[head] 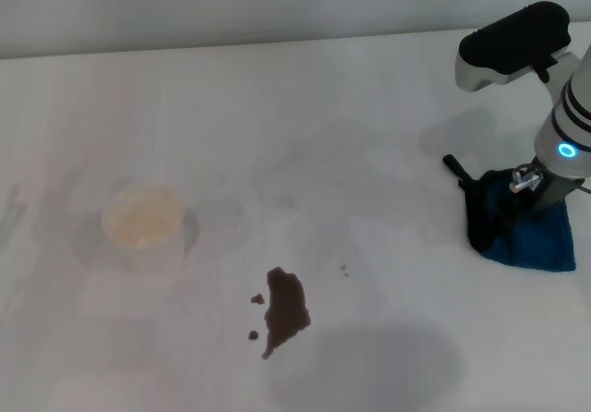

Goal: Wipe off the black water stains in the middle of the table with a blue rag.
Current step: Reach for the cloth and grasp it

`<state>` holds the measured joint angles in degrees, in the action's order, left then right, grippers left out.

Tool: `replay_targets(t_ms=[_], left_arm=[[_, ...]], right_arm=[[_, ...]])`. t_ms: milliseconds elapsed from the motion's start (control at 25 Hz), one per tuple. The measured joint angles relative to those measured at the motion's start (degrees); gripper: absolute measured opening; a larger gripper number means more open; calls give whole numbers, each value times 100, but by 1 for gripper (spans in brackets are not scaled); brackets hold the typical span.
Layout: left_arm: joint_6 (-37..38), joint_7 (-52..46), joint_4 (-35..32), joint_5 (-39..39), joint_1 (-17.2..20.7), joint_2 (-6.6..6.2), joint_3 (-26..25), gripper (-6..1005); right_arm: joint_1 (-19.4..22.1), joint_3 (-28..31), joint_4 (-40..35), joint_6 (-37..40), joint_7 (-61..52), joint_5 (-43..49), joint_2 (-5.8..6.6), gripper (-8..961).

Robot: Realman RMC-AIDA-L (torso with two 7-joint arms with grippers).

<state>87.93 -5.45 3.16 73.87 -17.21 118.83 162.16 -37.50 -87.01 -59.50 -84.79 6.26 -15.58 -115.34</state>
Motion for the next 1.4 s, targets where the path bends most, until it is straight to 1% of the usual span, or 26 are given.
replay_targets(t_ms=[320, 480, 600, 800, 1240, 1400], left_arm=[[-33, 0, 0, -1, 6, 8, 0, 879], [-52, 0, 0, -3, -7, 9, 0, 879], [-59, 0, 0, -4, -10, 9, 0, 878], [-60, 0, 0, -5, -19, 9, 0, 878], [-59, 0, 0, -5, -7, 9, 0, 876], [-58, 0, 0, 1, -6, 9, 0, 876]], right_arm=[[-137, 17, 402, 130, 110, 30, 22, 508], [-151, 15, 472, 134, 154, 88, 6, 514], [-152, 10, 484, 136, 163, 108, 1, 393], [-165, 3, 530, 155, 202, 142, 0, 232], [-156, 0, 552, 139, 234, 158, 5, 156], [-132, -1, 501, 126, 239, 165, 2, 111]])
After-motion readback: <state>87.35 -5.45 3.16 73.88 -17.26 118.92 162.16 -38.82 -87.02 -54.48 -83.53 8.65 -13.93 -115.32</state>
